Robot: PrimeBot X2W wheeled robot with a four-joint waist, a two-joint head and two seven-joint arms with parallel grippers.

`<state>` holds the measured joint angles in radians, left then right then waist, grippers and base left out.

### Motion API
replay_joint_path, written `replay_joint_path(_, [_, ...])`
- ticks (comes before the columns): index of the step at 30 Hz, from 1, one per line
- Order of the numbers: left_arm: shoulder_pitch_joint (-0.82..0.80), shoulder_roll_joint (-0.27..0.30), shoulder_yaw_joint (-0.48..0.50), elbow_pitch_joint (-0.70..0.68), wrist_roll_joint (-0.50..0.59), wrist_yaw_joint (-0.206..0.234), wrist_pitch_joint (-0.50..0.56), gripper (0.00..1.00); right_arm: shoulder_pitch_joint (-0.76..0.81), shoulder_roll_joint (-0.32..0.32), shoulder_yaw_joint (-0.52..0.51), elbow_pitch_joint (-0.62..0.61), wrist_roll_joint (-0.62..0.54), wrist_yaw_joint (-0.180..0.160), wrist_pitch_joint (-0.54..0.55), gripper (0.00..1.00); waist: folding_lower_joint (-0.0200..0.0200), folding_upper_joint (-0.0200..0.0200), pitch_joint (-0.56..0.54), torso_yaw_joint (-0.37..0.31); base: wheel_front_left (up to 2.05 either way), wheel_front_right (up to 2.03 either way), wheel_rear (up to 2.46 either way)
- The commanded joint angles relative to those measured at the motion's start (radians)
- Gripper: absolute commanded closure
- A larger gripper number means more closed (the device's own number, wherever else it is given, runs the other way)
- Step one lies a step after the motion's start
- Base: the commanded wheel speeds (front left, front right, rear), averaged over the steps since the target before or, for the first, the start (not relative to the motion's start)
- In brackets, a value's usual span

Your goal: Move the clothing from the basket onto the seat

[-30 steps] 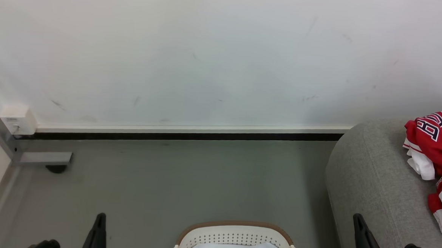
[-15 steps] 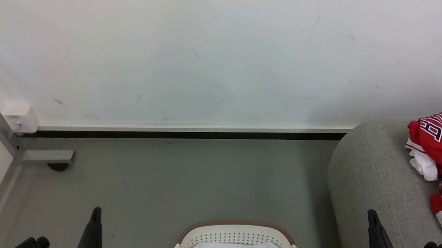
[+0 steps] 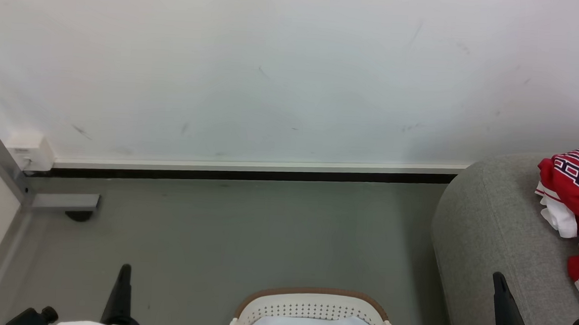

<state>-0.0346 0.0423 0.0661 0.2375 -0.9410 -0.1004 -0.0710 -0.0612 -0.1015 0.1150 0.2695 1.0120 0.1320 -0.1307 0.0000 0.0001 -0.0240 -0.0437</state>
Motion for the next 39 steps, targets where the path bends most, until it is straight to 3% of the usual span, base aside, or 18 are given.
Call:
replay_joint_path(1, [-0.023, 0.007, 0.008, -0.017, -0.037, 0.005, 0.01, 1.0, -0.031, -0.014, -0.008, -0.015, 0.044, -0.001, 0.007, 1.0, 0.0, -0.0001, 0.0, 0.001, 0.0, 0.0, 0.0])
replay_joint_path(39, [-0.054, 0.01, 0.034, -0.043, -0.404, 0.02, 0.113, 1.0, -0.049, -0.067, -0.02, -0.031, 0.47, -0.002, 0.053, 1.0, 0.0, -0.0001, 0.011, 0.022, 0.0, 0.0, 0.0])
